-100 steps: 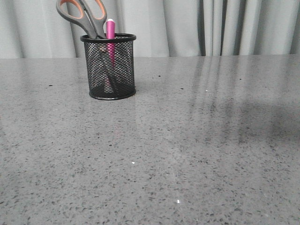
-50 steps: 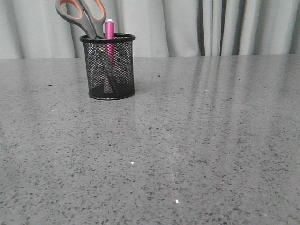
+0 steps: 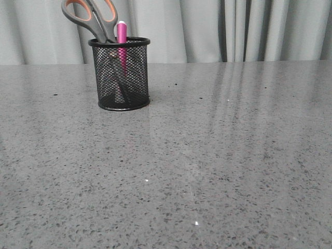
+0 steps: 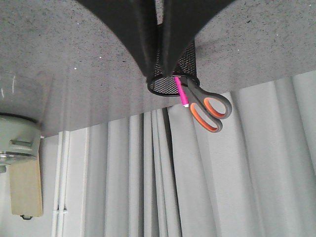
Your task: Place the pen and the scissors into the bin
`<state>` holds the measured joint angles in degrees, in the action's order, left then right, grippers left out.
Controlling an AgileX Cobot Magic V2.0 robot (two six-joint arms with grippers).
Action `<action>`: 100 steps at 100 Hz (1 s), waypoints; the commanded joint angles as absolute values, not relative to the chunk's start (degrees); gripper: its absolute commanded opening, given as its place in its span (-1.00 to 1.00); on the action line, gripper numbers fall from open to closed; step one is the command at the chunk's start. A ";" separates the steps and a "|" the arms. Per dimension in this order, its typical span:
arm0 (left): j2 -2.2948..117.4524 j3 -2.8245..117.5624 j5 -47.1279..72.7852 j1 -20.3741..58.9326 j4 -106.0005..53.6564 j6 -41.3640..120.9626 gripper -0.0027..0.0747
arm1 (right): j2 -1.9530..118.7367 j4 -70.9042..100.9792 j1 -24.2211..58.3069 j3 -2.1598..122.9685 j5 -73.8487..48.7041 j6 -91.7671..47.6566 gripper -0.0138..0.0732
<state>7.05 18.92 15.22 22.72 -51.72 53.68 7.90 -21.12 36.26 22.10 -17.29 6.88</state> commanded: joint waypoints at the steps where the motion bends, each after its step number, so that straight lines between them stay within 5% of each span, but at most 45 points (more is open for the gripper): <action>1: 7.66 20.25 12.77 23.22 -53.19 53.12 -0.98 | 8.45 -21.48 36.06 23.44 -13.86 6.43 -0.84; 51: 7.66 17.41 12.19 23.11 -53.08 53.27 -0.98 | 8.45 -21.48 36.06 23.44 -13.86 6.43 -0.84; 80: 5.42 8.42 1.55 17.40 -23.67 33.11 -0.98 | 8.45 -21.48 36.06 23.44 -13.86 6.43 -0.84; 100: -1.23 1.82 1.16 10.73 -20.38 25.80 -0.98 | 8.45 -21.48 36.06 23.44 -13.86 6.43 -0.84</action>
